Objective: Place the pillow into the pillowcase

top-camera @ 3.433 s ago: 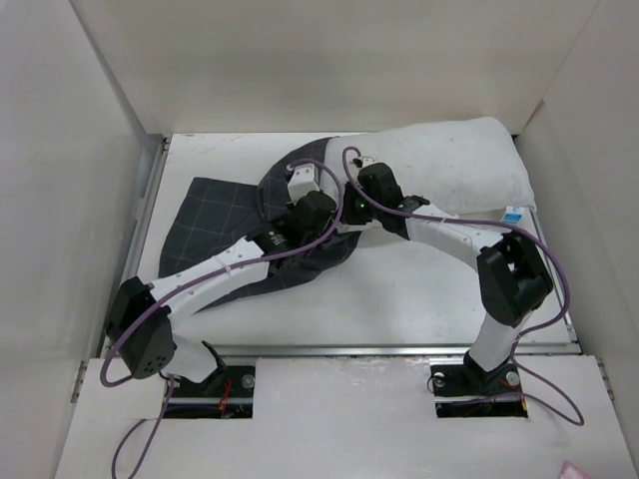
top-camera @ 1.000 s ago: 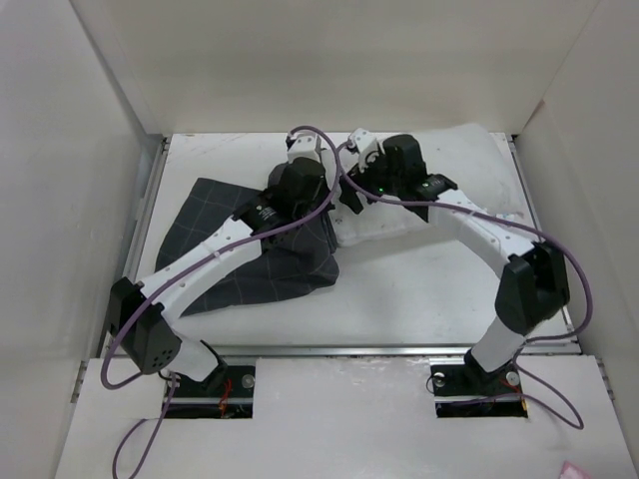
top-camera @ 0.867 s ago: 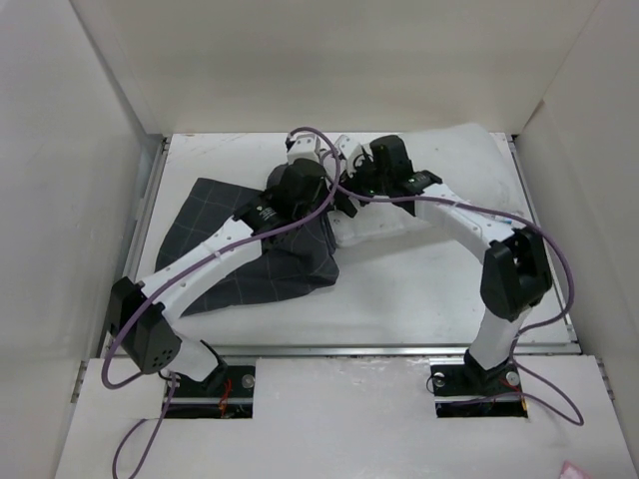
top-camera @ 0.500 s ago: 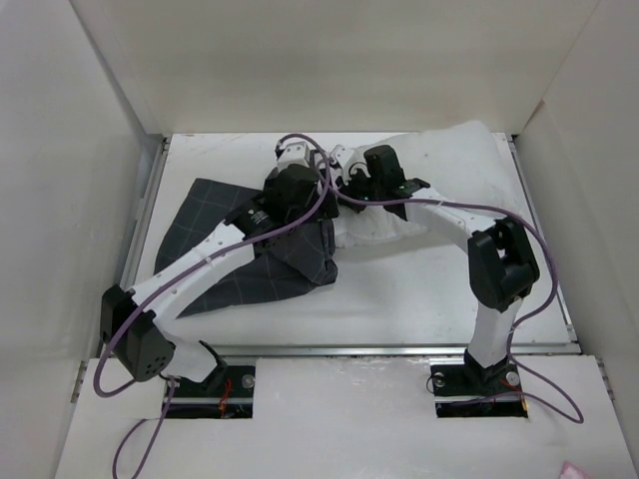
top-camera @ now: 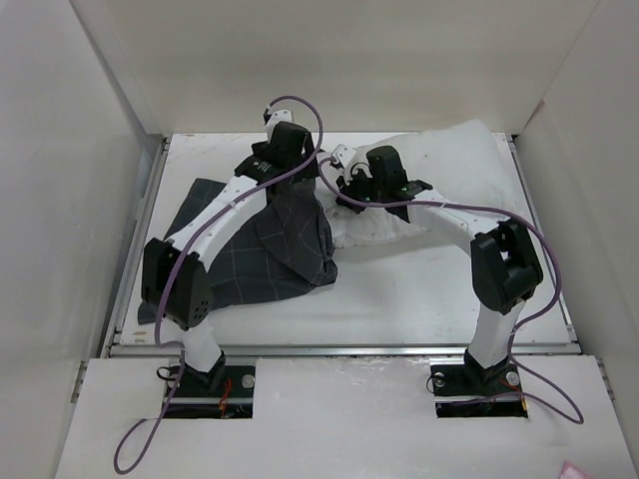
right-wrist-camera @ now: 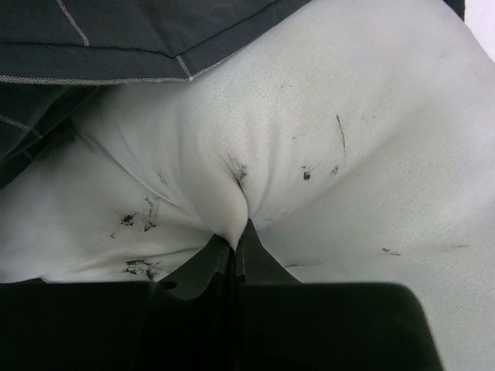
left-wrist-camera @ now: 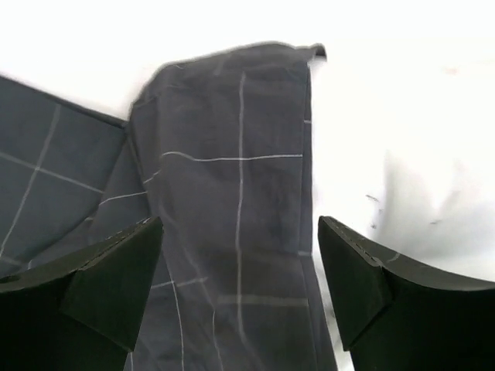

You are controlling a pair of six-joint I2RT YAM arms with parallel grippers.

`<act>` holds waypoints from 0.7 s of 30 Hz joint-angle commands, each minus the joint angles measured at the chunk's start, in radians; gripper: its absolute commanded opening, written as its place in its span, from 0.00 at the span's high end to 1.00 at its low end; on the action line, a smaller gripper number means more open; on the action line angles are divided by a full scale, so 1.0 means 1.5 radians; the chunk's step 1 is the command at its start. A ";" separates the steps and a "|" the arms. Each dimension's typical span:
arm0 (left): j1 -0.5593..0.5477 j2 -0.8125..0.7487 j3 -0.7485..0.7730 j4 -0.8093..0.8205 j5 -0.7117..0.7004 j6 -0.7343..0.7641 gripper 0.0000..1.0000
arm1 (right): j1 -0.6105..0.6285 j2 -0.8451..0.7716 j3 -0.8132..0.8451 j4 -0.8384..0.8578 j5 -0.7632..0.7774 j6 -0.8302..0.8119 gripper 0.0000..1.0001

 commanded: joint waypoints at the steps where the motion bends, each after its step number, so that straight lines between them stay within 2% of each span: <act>1: 0.012 0.026 0.049 -0.005 0.064 0.067 0.21 | 0.004 0.009 -0.017 -0.009 -0.048 0.026 1.00; 2: 0.012 0.033 0.049 0.006 0.102 0.075 0.21 | 0.004 0.009 -0.017 -0.009 -0.048 0.026 1.00; 5: 0.012 0.027 0.030 0.036 0.140 0.098 0.21 | 0.004 0.009 -0.017 -0.003 -0.048 0.032 1.00; 10: 0.012 0.020 0.000 0.037 0.133 0.130 0.23 | 0.004 0.009 -0.023 0.013 -0.027 0.046 1.00; 13: 0.012 0.026 -0.007 0.015 0.133 0.137 0.39 | 0.004 0.003 -0.030 0.019 -0.027 0.052 1.00; 14: 0.012 0.034 -0.001 0.009 0.143 0.145 0.54 | 0.004 0.003 -0.030 0.025 -0.019 0.058 1.00; 17: 0.012 0.041 0.005 -0.014 0.122 0.152 0.77 | 0.004 -0.003 -0.036 0.025 0.000 0.065 1.00; 18: 0.012 0.041 0.005 -0.021 0.109 0.152 0.91 | 0.004 -0.010 -0.036 0.033 0.000 0.065 1.00; 19: 0.012 0.041 0.011 -0.030 0.085 0.152 0.99 | 0.004 -0.021 -0.043 0.043 0.007 0.065 1.00; 21: 0.012 0.041 0.011 -0.030 0.077 0.152 1.00 | 0.004 -0.041 -0.051 0.058 0.007 0.072 1.00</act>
